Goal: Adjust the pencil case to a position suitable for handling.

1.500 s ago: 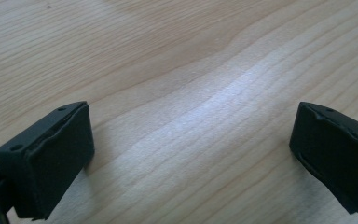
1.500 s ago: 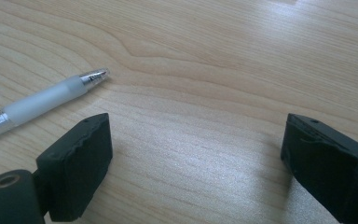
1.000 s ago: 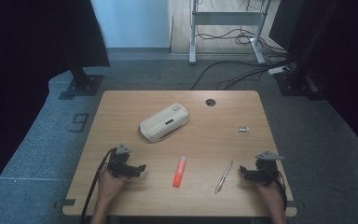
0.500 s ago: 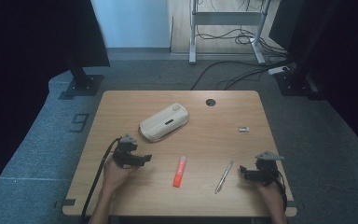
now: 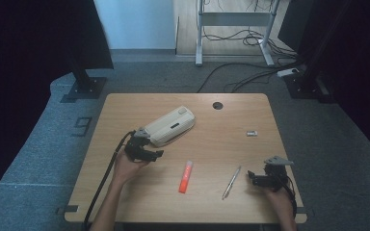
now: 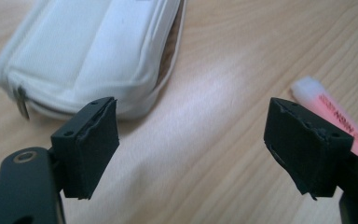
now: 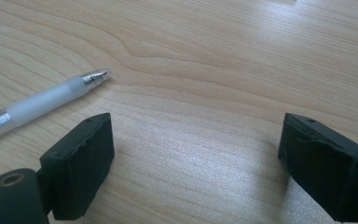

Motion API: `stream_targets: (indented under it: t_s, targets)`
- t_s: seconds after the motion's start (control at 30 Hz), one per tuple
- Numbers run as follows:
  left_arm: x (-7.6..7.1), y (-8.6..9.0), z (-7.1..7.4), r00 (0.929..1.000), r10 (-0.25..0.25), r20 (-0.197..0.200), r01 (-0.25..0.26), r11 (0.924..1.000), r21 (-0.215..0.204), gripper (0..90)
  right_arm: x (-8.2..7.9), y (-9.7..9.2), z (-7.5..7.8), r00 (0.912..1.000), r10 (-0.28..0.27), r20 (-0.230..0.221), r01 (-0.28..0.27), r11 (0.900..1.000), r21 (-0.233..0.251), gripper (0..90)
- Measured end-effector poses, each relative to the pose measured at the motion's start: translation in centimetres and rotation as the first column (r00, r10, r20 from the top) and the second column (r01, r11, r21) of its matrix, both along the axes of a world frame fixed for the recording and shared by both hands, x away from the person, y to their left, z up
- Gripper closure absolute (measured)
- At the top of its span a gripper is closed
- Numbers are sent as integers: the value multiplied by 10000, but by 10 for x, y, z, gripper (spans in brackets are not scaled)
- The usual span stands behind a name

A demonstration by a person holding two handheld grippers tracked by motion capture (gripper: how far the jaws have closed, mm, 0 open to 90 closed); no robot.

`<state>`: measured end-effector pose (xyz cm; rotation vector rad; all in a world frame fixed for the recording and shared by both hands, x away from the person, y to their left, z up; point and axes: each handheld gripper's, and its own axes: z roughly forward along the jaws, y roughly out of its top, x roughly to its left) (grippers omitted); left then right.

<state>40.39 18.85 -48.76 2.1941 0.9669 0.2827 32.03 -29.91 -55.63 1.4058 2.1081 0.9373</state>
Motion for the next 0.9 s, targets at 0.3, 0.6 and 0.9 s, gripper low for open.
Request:
stream_targets:
  t_s: [0.3, 0.6, 0.9]
  targets:
    - [23, -16, 4, 9984, -312, -467, 319, 9994, 130, 206, 0, 0, 0, 10000, 24, -2, -24, 10000, 16, 103]
    - [41, -28, 8, 9974, -521, -490, 535, 9982, 278, 222, 0, 0, 0, 10000, 33, 0, -33, 10000, 16, 104]
    - [61, -46, 12, 9944, -762, -739, 797, 9958, 455, 245, 0, 0, 0, 10000, 33, 0, -33, 10000, 17, 105]
